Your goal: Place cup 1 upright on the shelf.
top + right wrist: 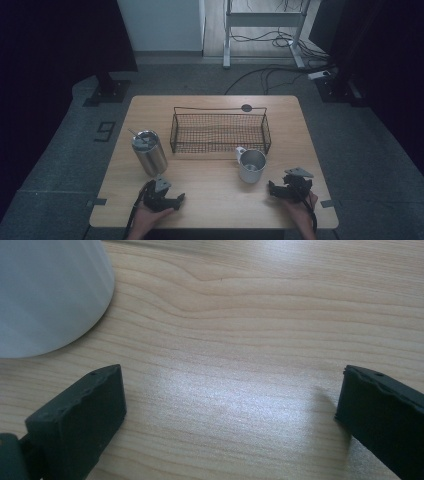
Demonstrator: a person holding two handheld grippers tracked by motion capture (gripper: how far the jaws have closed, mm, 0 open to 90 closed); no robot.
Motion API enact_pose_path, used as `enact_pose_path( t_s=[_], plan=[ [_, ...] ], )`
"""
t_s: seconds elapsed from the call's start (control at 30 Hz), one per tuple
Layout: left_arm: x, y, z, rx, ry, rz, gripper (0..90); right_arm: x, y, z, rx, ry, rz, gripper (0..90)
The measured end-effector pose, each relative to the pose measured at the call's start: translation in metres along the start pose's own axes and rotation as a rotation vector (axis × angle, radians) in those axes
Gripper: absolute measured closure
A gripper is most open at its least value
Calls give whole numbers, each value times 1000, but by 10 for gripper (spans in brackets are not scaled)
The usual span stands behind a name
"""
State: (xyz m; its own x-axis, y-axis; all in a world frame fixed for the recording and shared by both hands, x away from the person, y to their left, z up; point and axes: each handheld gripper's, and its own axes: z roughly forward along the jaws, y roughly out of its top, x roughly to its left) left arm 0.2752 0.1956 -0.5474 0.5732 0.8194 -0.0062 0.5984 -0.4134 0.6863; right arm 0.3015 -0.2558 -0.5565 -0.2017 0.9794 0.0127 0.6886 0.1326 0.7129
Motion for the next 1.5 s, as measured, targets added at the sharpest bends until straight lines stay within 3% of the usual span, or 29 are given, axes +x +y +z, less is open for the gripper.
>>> enact_pose_path(
  t_s=[0.27, 0.47, 0.7, 0.87, 1.5],
  plan=[
    [1, 0, 0, 1, -6, 7, 143, 0, 1, 1, -2, -15, 18, 0],
    [-1, 0, -2, -5, -1, -5, 148, -2, 1, 1, -3, 3, 2, 0],
    [-3, 3, -17, -67, 8, -29, 149, -6, 0, -1, -11, 13, -10, 24],
    [9, 3, -36, -130, 22, -62, 147, -6, -1, -1, -12, 7, -7, 25],
    [26, 7, -60, -191, 19, -80, 147, -7, -3, -4, -15, -2, 3, 38]
  ],
)
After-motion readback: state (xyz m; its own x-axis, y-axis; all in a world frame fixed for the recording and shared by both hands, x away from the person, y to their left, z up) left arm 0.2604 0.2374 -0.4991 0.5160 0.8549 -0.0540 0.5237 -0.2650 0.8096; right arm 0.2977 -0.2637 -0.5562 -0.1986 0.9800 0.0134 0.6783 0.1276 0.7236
